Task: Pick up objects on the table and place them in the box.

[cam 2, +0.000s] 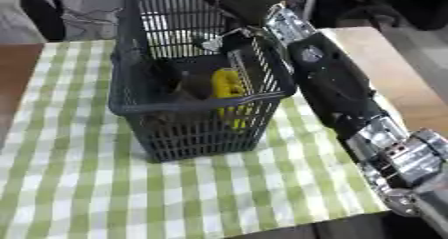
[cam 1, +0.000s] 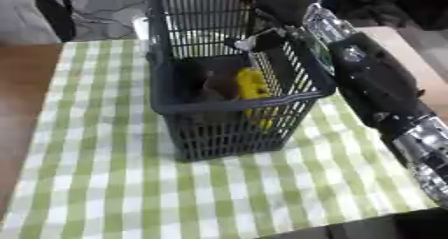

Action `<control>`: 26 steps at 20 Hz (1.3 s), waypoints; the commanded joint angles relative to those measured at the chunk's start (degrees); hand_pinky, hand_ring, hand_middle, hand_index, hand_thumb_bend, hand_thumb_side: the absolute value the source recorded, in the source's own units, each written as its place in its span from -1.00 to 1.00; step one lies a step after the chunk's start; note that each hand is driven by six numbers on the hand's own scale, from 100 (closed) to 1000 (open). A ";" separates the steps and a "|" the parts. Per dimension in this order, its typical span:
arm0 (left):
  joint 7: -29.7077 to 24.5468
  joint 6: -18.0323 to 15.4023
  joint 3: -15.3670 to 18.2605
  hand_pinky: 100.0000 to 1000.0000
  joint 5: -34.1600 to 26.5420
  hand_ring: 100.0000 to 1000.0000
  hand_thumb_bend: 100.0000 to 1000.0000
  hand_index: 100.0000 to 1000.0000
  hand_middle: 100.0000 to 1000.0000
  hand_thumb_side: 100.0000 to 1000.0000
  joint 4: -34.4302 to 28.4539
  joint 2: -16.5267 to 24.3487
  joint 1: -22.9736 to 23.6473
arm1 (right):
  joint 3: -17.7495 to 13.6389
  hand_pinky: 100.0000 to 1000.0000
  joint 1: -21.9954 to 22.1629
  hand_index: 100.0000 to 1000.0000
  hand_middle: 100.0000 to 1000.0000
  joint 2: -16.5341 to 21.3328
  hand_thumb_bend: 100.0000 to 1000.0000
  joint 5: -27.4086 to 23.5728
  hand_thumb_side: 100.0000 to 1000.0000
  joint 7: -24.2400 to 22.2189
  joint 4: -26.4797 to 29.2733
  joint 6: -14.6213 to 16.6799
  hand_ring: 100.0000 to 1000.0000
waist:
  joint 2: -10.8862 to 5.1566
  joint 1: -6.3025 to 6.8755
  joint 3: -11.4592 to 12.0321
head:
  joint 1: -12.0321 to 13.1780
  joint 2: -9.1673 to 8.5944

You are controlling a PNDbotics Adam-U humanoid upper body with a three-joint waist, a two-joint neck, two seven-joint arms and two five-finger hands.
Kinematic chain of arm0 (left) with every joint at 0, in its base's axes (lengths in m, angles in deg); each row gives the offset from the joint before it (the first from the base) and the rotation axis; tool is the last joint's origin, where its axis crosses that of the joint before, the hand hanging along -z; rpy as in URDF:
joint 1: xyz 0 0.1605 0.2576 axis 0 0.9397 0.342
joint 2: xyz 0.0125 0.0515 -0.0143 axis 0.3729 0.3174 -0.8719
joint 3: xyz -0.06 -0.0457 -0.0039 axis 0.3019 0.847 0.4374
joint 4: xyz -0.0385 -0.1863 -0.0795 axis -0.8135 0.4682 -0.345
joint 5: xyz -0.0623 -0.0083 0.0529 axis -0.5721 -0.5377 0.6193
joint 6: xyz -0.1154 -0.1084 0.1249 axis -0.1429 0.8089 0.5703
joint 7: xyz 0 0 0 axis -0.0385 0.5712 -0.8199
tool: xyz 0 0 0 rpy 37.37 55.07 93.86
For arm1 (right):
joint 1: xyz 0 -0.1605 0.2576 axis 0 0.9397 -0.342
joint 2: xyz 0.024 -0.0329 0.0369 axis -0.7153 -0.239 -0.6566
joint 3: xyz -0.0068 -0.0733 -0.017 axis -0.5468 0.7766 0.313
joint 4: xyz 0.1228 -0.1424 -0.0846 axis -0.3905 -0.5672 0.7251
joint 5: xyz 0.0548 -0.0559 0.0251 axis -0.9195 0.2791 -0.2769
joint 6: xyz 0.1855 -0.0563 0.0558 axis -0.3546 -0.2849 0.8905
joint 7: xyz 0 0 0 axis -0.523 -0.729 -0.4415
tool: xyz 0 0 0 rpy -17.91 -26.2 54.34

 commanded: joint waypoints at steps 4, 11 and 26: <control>-0.04 -0.09 0.19 -0.13 -0.23 0.21 0.30 0.47 0.15 0.22 -0.49 0.59 -0.81 | -0.17 1.00 0.15 1.00 0.89 1.52 -0.10 -2.08 0.02 1.64 3.98 -1.25 0.87 | -0.99 1.19 -0.15 | -0.06 0.27; 0.13 -0.12 0.29 -0.13 -0.17 0.21 0.30 0.47 0.15 0.22 -0.43 0.64 -0.59 | -0.58 0.79 3.18 0.88 0.66 4.67 -0.41 -16.93 -0.18 1.83 17.67 -6.33 0.66 | -0.97 1.04 -0.44 | 0.21 0.27; 0.80 -0.34 0.98 -0.14 0.20 0.22 0.30 0.46 0.15 0.22 -0.36 0.73 0.03 | -11.40 0.26 11.74 0.55 0.23 13.28 -1.00 -63.51 -0.22 -16.16 38.04 -11.14 0.25 | -0.75 0.21 -1.49 | 2.82 0.27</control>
